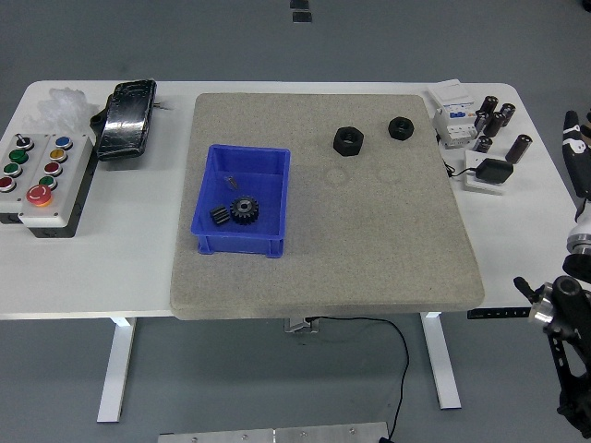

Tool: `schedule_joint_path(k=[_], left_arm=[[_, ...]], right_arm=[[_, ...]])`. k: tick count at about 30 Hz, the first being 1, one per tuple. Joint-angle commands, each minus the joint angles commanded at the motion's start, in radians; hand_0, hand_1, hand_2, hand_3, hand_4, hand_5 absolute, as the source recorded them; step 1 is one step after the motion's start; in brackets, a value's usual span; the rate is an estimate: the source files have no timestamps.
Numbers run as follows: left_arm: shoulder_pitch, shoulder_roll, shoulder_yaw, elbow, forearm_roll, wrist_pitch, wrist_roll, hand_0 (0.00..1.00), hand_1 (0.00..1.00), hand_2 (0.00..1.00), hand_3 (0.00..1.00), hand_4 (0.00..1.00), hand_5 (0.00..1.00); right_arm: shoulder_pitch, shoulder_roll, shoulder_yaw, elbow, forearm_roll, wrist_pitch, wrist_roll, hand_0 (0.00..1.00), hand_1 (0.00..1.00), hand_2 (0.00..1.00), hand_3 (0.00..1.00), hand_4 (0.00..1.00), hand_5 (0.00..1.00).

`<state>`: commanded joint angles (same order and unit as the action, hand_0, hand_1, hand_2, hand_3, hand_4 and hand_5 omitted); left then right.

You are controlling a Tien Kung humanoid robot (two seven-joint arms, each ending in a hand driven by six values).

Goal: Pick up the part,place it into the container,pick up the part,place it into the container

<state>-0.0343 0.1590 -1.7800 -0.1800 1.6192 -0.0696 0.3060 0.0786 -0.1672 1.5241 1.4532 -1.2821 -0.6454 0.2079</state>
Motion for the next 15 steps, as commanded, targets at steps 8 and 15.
schedule_joint_path(k=[8, 15], left_arm=[[0.027, -0.004, -0.002, 0.000, -0.023, 0.005, 0.007, 0.675, 0.624, 0.652, 0.699, 0.635, 0.492], [0.019, -0.004, 0.014, 0.000, -0.071, 0.009, -0.004, 0.675, 0.602, 0.628, 0.699, 0.642, 0.483]], right_arm=[[-0.013, -0.009, 0.022, 0.032, -0.022, 0.000, -0.003, 0.635, 0.711, 0.738, 0.694, 0.799, 0.467], [-0.009, 0.003, 0.059, 0.022, -0.001, 0.000, 0.022, 0.631, 0.709, 0.738, 0.694, 0.798, 0.468]])
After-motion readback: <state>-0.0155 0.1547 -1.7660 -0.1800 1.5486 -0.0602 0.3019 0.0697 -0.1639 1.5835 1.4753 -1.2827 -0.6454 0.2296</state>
